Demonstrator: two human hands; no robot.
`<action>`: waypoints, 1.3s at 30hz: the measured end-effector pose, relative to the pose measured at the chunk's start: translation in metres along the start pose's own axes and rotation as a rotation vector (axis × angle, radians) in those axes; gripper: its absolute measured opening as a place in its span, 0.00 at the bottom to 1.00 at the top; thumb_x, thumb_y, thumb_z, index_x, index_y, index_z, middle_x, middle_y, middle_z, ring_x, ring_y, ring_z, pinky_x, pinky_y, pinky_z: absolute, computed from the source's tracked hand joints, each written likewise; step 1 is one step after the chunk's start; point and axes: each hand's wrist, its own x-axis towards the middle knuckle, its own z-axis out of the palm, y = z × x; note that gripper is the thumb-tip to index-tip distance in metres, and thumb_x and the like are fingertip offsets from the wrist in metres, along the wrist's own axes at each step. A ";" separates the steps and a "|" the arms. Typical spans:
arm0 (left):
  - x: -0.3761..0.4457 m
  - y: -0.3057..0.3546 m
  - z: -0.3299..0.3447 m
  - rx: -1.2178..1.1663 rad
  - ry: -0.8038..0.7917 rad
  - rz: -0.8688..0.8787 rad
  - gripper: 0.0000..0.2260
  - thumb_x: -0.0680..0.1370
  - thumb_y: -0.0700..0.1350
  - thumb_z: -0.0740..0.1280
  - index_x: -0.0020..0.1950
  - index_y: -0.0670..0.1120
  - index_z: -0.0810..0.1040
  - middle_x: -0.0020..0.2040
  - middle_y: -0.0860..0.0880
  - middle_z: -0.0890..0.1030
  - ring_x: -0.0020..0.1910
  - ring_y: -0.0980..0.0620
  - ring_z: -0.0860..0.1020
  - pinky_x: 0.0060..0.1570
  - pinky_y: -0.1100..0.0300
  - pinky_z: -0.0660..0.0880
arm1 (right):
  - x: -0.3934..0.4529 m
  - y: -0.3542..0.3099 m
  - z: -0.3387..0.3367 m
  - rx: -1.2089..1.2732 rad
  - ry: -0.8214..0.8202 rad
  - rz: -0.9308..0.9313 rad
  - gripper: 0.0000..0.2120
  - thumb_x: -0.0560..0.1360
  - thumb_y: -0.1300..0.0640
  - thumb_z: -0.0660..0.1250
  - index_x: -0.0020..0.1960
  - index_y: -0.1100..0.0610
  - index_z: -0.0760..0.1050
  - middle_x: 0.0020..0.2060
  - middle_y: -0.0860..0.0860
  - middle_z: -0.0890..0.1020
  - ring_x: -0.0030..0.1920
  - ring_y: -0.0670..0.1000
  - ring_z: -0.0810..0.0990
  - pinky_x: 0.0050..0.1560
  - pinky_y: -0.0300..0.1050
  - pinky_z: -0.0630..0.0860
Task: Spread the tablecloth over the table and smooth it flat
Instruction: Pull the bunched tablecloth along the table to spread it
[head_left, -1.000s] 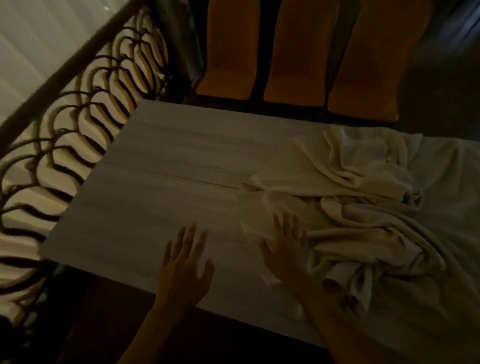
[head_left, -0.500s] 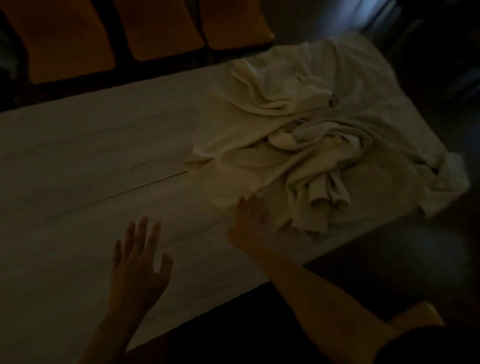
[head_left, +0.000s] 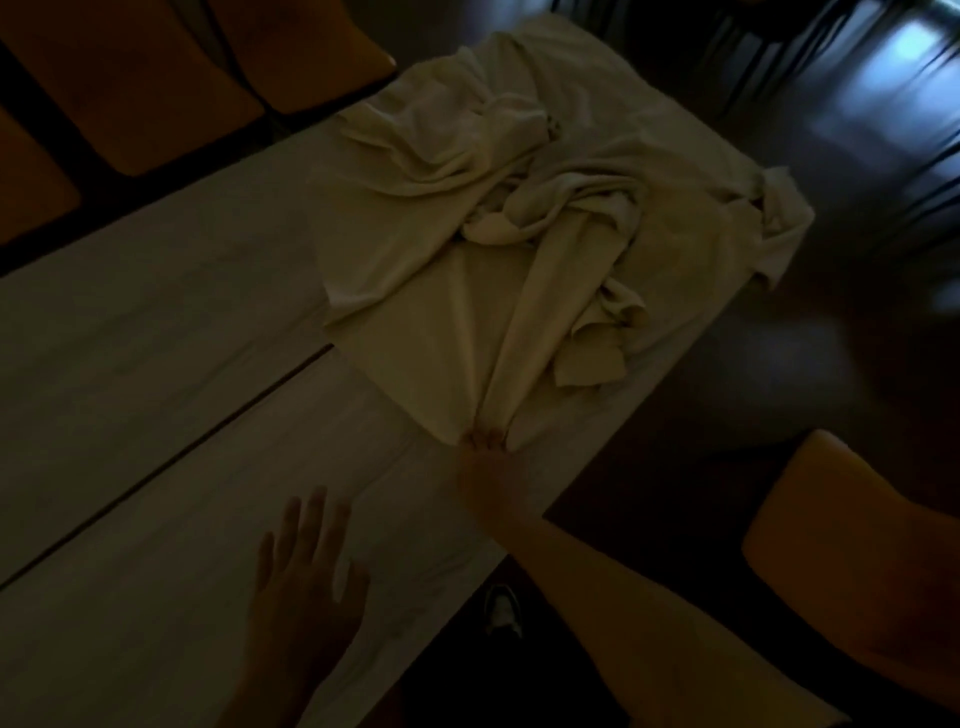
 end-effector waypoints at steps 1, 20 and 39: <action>0.003 0.005 0.000 0.009 -0.005 0.015 0.31 0.77 0.59 0.51 0.79 0.50 0.62 0.80 0.47 0.59 0.79 0.45 0.54 0.72 0.37 0.60 | -0.015 -0.009 0.007 0.023 -0.003 0.008 0.20 0.74 0.51 0.66 0.64 0.58 0.78 0.57 0.57 0.82 0.55 0.58 0.82 0.53 0.55 0.79; 0.004 0.073 0.014 0.050 0.038 0.114 0.30 0.79 0.58 0.50 0.80 0.50 0.57 0.81 0.47 0.57 0.80 0.46 0.51 0.73 0.38 0.56 | 0.013 0.183 -0.023 1.349 0.197 0.912 0.28 0.79 0.46 0.65 0.73 0.60 0.65 0.68 0.58 0.73 0.65 0.59 0.75 0.58 0.51 0.74; 0.022 0.141 -0.003 0.135 0.036 0.236 0.32 0.78 0.59 0.53 0.81 0.54 0.50 0.81 0.45 0.54 0.80 0.41 0.53 0.73 0.38 0.56 | -0.171 0.253 0.059 0.575 0.028 0.942 0.40 0.75 0.43 0.66 0.77 0.58 0.52 0.73 0.63 0.63 0.70 0.66 0.63 0.64 0.63 0.70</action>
